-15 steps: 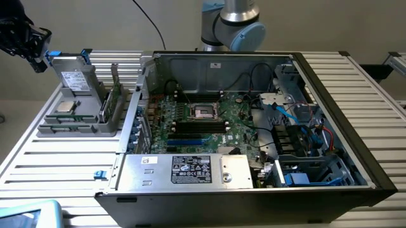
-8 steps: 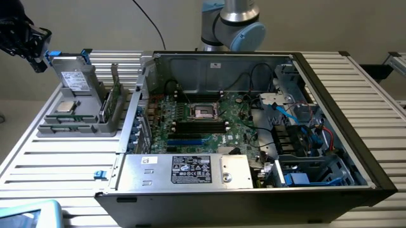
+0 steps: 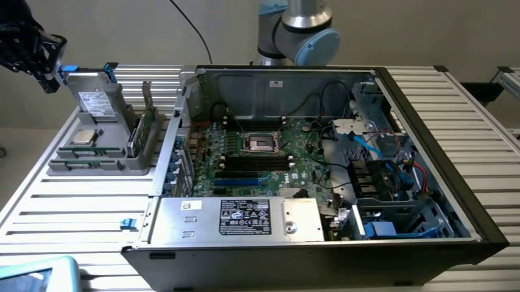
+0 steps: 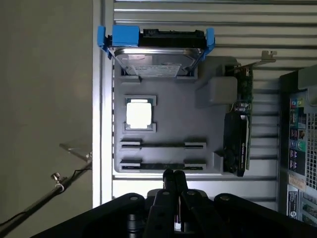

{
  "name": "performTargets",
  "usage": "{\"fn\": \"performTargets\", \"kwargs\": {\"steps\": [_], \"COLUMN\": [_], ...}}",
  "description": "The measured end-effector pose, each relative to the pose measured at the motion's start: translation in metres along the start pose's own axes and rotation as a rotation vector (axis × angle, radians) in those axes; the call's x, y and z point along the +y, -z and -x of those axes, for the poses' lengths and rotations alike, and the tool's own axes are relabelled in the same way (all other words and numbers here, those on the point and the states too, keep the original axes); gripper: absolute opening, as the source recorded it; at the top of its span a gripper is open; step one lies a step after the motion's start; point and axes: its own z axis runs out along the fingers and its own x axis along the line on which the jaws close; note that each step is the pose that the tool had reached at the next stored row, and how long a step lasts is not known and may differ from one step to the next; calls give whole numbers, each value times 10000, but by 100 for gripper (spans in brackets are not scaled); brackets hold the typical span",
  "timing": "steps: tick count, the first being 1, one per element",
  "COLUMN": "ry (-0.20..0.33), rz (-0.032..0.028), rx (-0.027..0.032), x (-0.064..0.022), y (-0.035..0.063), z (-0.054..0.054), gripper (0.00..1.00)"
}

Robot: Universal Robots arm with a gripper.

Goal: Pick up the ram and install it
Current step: 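Pick up the ram and move it above insertion slot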

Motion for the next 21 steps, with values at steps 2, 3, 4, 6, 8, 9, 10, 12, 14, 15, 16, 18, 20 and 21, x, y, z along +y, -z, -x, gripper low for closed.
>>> {"fn": "performTargets", "kwargs": {"steps": [2, 3, 4, 6, 8, 9, 10, 12, 14, 15, 16, 18, 20, 21], "ry": [359, 540, 734, 1093, 1453, 1633, 1813, 2184, 2542, 2722, 2912, 3270, 3631, 3810], "rz": [5, 7, 9, 14, 18, 21, 23, 27, 32, 34, 36, 41, 45, 48], "rx": [17, 25, 36, 53, 70, 79, 88, 105, 122, 131, 140, 158, 175, 183], "x": [0, 0, 0, 0, 0, 0, 0, 0, 0, 0, 0, 0, 0, 0], "y": [0, 0, 0, 0, 0, 0, 0, 0, 0, 0, 0, 0, 0, -1], "z": [0, 0, 0, 0, 0, 0, 0, 0, 0, 0, 0, 0, 0, 0], "gripper": [11, 11, 11, 11, 11, 11, 11, 11, 11, 11, 11, 11, 11, 11]}}
